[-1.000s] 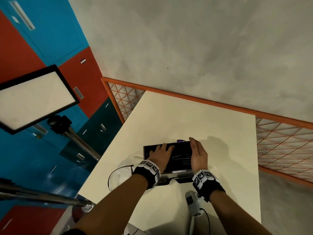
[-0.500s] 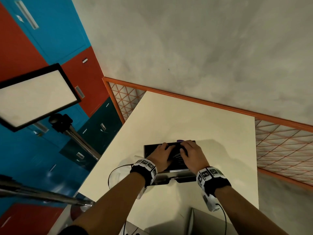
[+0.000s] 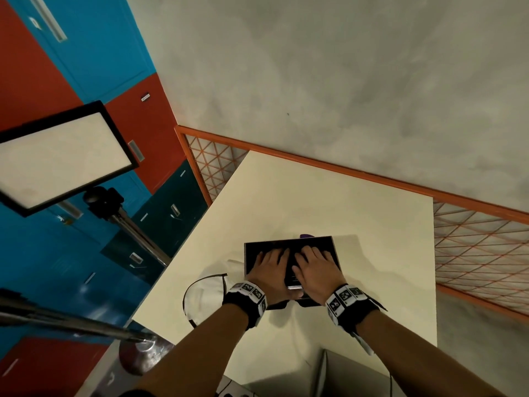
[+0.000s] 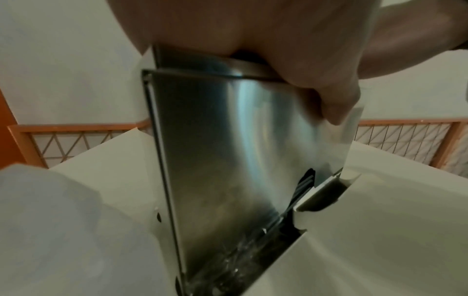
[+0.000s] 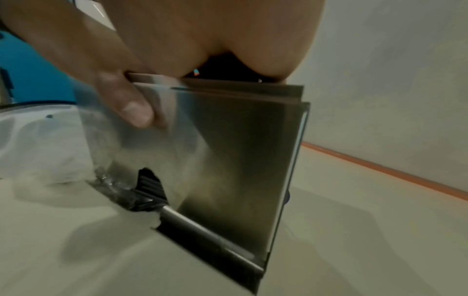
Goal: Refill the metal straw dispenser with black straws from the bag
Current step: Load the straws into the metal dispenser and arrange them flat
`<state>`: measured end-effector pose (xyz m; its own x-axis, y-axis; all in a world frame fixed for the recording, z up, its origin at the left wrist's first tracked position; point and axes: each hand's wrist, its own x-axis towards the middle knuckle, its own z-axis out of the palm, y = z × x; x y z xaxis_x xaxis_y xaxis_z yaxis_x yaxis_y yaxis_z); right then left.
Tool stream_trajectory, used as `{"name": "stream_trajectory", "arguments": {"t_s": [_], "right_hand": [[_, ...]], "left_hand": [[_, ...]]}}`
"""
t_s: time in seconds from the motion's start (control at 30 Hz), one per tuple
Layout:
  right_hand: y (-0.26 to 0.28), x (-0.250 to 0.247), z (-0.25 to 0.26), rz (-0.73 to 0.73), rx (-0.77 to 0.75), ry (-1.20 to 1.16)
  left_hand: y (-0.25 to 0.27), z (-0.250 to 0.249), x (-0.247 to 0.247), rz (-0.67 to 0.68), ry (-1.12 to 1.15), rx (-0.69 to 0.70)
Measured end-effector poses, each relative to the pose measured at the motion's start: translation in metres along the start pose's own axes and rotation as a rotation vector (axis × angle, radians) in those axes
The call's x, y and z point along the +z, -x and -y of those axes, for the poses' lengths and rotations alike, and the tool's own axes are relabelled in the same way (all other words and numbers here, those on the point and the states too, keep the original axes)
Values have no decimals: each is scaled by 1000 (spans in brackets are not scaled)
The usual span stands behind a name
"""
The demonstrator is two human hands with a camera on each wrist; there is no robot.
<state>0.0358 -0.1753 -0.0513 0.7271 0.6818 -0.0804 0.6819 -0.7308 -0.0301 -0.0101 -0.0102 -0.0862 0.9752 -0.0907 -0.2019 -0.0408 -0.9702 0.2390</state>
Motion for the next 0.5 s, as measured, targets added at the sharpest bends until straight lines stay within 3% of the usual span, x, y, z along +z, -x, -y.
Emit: {"name": "stream_trajectory", "arguments": {"t_s": [0.1, 0.27, 0.37, 0.5], "right_hand": [[6, -3, 8, -12, 18, 91], [9, -20, 22, 87, 24, 160], [6, -18, 27, 5, -26, 66], [12, 0, 22, 22, 35, -58]], "left_hand": [[7, -3, 0, -57, -41, 3], [23, -12, -2, -46, -83, 56], [32, -16, 1, -26, -99, 68], [44, -21, 10, -173, -98, 103]]}}
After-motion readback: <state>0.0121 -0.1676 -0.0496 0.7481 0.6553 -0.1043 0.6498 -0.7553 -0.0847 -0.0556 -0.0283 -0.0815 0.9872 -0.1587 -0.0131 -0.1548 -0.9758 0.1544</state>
